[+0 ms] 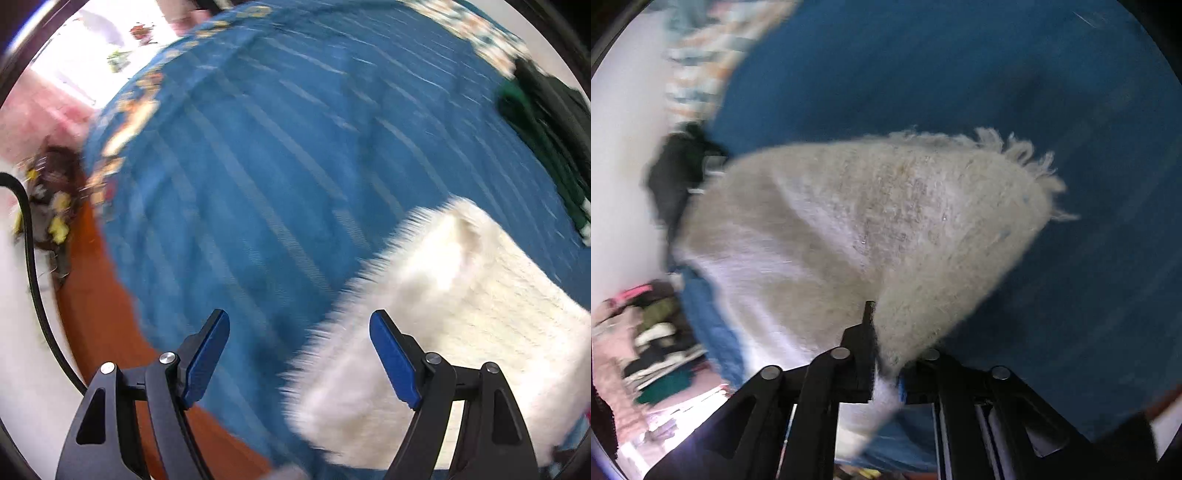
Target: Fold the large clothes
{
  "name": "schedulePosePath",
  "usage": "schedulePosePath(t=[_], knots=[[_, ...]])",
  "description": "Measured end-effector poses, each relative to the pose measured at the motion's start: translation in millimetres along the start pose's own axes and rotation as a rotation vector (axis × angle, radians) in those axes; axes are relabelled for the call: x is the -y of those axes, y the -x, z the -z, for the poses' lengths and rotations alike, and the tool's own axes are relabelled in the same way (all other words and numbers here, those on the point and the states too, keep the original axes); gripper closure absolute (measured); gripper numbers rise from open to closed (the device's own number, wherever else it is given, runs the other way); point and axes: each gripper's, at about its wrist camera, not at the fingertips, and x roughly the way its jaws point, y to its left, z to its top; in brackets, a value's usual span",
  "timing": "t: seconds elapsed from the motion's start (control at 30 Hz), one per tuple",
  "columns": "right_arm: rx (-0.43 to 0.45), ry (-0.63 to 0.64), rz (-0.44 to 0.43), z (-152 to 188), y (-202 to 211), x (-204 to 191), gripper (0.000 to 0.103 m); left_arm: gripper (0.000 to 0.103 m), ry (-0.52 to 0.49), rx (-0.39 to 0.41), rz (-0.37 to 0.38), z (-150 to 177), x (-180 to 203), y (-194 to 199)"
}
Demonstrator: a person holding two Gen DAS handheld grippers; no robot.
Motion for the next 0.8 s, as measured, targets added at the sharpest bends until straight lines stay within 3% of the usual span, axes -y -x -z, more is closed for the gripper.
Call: schedulePosePath(t=[0.1, 0.2, 0.27, 0.3, 0.33, 0.47, 0.5, 0.57, 0.67, 0.7, 0.77, 0.8], knots=[[-0.067, -0.037, 0.026, -4.4, 0.5, 21.6, 0.083, 0.025, -0.078, -0.025, 0.104, -6.0, 41.1, -21.5], [-0.082, 0.024, 0.03, -2.6, 10.1, 24.8, 0.071, 0.029, -0.152, -0.069, 0.14, -12.1, 76.9, -50.4], [-0.072, 0.095, 0.045, 3.6, 23.3, 18.6, 0.062, 0.035, -0.21, -0.056, 0.111, -15.1, 96.0, -60.5], [-0.059, 0.127, 0.063, 5.1, 25.9, 5.3, 0.059, 0.075, -0.257, -0.009, 0.106, -16.4, 106.5, -59.5], [-0.045, 0.171, 0.08, 6.2, 34.2, -5.0, 0.059, 0.094, -0.287, 0.013, 0.111, -16.8, 112.7, -57.2], [0.009, 0.384, 0.116, 4.4, 48.1, -58.8, 0.059, 0.097, -0.317, 0.097, 0.07, -18.4, 110.9, -38.1], [0.019, 0.432, 0.114, 3.7, 50.5, -87.6, 0.059, 0.097, -0.303, 0.104, 0.074, -20.0, 104.9, -33.8], [0.059, 0.579, 0.147, 0.7, 48.5, -134.8, 0.049, 0.098, -0.269, 0.106, 0.078, -24.8, 92.4, -28.9], [0.009, 0.739, 0.151, 1.9, 25.3, -193.1, 0.048, 0.103, -0.236, 0.093, 0.058, -27.6, 81.7, -35.3], [-0.057, 0.772, 0.16, 2.0, 8.1, -209.0, 0.051, 0.103, -0.23, 0.103, 0.02, -30.7, 76.5, -38.7], [-0.148, 0.774, 0.154, -1.8, -21.8, -226.4, 0.086, 0.103, -0.18, 0.084, 0.016, -40.3, 64.2, -48.2], [-0.142, 0.768, 0.169, -5.4, -32.1, -228.1, 0.092, 0.103, -0.154, 0.077, 0.02, -43.2, 55.9, -49.6]])
